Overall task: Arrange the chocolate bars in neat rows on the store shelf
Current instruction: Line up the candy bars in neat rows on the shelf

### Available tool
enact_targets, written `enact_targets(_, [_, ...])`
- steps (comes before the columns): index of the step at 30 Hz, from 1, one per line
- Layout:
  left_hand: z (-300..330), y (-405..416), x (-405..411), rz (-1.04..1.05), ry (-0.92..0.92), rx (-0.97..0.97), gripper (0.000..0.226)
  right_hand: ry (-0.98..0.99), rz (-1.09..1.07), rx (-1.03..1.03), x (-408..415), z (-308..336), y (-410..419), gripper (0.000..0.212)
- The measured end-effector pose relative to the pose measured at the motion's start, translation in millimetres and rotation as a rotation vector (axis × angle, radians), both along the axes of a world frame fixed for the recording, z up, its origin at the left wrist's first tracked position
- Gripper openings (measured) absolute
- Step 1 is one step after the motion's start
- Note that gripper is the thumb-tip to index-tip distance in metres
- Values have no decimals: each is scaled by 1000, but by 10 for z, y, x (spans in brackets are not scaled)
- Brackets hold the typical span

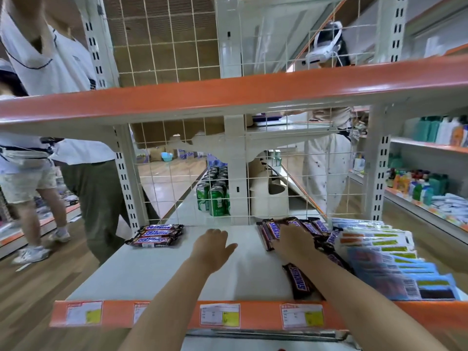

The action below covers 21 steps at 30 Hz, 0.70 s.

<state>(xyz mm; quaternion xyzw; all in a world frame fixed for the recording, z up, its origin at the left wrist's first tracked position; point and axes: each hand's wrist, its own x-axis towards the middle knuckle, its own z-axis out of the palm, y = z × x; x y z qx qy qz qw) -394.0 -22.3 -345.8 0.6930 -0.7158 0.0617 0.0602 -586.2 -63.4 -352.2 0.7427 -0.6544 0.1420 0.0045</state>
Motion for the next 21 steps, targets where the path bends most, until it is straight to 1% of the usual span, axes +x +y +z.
enact_targets(3, [-33, -7, 62, 4, -11, -1, 50, 34, -25, 16, 43, 8, -52, 42])
enact_targets(7, [-70, -59, 188, 13, -13, -5, 51, 23, -68, 14, 85, -20, -144, 49])
enact_targets(13, [-76, -109, 357, 43, -45, -13, 50, 45, -164, -13, 137, -107, -253, 51])
enact_targets(17, [-134, -133, 431, 50, -48, 9, 49, 96, -137, -72, 179, -143, -307, 43])
enact_targets(21, [-215, -153, 456, 54, -55, 12, 48, 119, -167, -45, 253, -165, -341, 40])
